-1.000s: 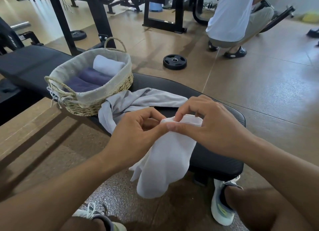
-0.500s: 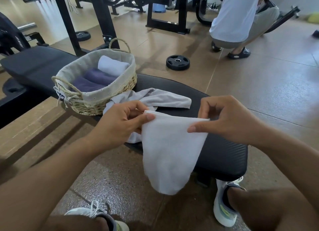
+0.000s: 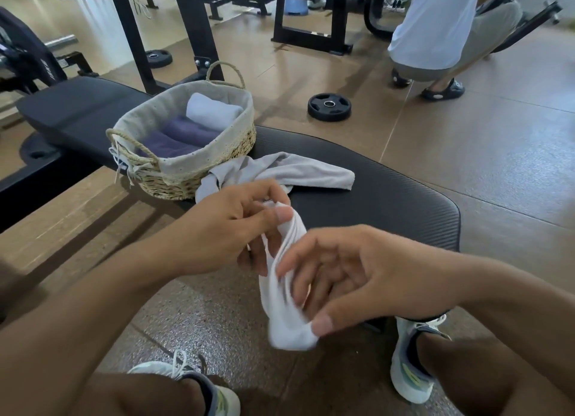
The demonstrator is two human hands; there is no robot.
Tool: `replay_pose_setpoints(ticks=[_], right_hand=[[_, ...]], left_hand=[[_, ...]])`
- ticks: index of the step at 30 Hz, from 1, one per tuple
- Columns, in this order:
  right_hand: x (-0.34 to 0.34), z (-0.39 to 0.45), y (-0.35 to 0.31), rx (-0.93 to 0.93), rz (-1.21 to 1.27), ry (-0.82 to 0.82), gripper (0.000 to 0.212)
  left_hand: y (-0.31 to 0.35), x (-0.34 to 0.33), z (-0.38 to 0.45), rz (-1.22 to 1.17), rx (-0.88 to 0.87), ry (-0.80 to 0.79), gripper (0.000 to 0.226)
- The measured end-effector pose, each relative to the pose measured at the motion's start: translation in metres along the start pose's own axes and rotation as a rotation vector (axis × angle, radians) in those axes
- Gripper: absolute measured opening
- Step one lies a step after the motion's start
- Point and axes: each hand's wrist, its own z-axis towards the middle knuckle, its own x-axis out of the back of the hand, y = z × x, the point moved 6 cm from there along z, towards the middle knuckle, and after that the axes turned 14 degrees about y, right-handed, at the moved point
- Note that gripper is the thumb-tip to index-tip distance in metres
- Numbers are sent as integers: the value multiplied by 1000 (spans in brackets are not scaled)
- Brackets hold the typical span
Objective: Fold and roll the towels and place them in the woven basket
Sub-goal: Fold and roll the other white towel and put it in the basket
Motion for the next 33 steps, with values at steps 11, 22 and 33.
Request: replay_pose_setpoints(ticks=[11,22,33], right_hand=[[30,24,29,79,-578,212,53],[10,27,34,114,-537,209,53],[59,8,34,44,-603,346,21]], left_hand=[[19,-14,-17,455,-419,-87,33],[38,14,-17,112,-301,-113,50],[13,52,9,21,-227,222,33]])
